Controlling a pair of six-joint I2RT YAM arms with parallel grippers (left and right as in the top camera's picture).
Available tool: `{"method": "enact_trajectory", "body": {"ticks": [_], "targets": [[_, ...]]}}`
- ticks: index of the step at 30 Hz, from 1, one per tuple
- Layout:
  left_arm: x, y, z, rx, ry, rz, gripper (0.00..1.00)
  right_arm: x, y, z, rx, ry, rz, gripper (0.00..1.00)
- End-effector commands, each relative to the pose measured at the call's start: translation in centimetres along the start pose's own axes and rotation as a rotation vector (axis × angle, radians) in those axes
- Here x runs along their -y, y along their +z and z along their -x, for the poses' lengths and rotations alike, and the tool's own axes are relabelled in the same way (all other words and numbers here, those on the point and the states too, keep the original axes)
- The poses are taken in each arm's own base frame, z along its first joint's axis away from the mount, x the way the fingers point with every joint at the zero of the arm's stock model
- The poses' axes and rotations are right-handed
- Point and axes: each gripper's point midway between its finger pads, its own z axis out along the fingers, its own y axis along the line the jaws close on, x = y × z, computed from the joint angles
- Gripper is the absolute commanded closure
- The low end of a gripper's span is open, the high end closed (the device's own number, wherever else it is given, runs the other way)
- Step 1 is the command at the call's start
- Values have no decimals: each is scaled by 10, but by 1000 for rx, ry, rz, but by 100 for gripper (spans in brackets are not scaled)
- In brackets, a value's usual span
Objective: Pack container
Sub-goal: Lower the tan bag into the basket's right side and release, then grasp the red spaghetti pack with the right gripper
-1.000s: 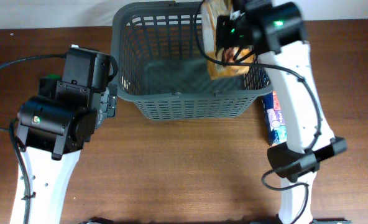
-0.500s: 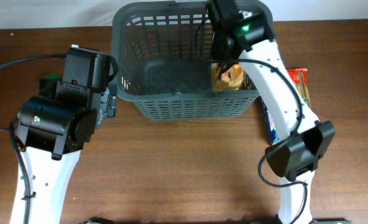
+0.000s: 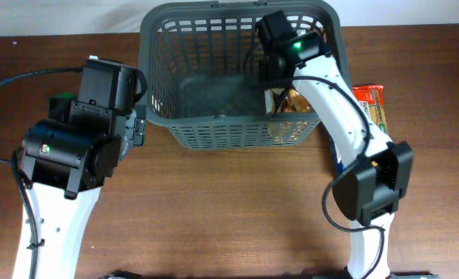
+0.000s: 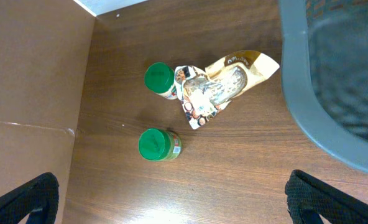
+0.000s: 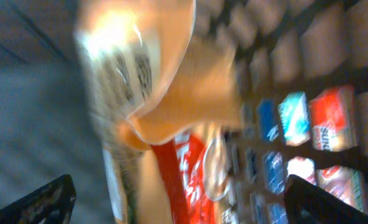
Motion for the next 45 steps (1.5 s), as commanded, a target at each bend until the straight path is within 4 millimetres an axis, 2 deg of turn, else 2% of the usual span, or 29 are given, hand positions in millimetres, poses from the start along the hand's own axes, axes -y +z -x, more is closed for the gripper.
{"method": "enact_trajectory", "body": {"ticks": [1, 4, 6, 8, 10, 12, 14, 16, 20, 21, 22, 23, 25, 26, 29, 32, 33, 38, 45], "targets": [[-5, 0, 1, 2, -5, 24, 1, 33, -118, 65, 306, -14, 49, 1], [-5, 0, 1, 2, -5, 24, 1, 62, -196, 91, 488, 29, 89, 1], [-5, 0, 1, 2, -5, 24, 1, 90, -241, 101, 593, 89, 97, 1], [-5, 0, 1, 2, -5, 24, 1, 134, -278, 104, 678, 171, 75, 1], [-5, 0, 1, 2, -5, 24, 1, 180, -296, 99, 713, 244, 28, 1], [-5, 0, 1, 2, -5, 24, 1, 223, -296, 91, 700, 306, -21, 1], [-5, 0, 1, 2, -5, 24, 1, 258, -282, 81, 647, 353, -40, 1], [-5, 0, 1, 2, -5, 24, 1, 290, -252, 70, 552, 402, -43, 1], [-5, 0, 1, 2, -5, 24, 1, 329, -165, 48, 326, 493, 12, 1], [-5, 0, 1, 2, -5, 24, 1, 336, -133, 40, 250, 519, 42, 1], [-5, 0, 1, 2, -5, 24, 1, 336, -111, 33, 194, 536, 74, 1], [-5, 0, 1, 2, -5, 24, 1, 332, -63, 16, 70, 541, 140, 0], [-5, 0, 1, 2, -5, 24, 1, 323, -17, -3, -44, 506, 185, 2], [-5, 0, 1, 2, -5, 24, 1, 315, 14, -19, -126, 483, 200, 2], [-5, 0, 1, 2, -5, 24, 1, 298, 62, -45, -246, 421, 204, 4], [-5, 0, 1, 2, -5, 24, 1, 288, 101, -70, -328, 381, 145, 4], [-5, 0, 1, 2, -5, 24, 1, 284, 106, -73, -334, 370, 144, 4], [-5, 0, 1, 2, -5, 24, 1, 264, 128, -83, -338, 301, 163, 4], [-5, 0, 1, 2, -5, 24, 1, 235, 148, -101, -366, 242, 186, 4]]}}
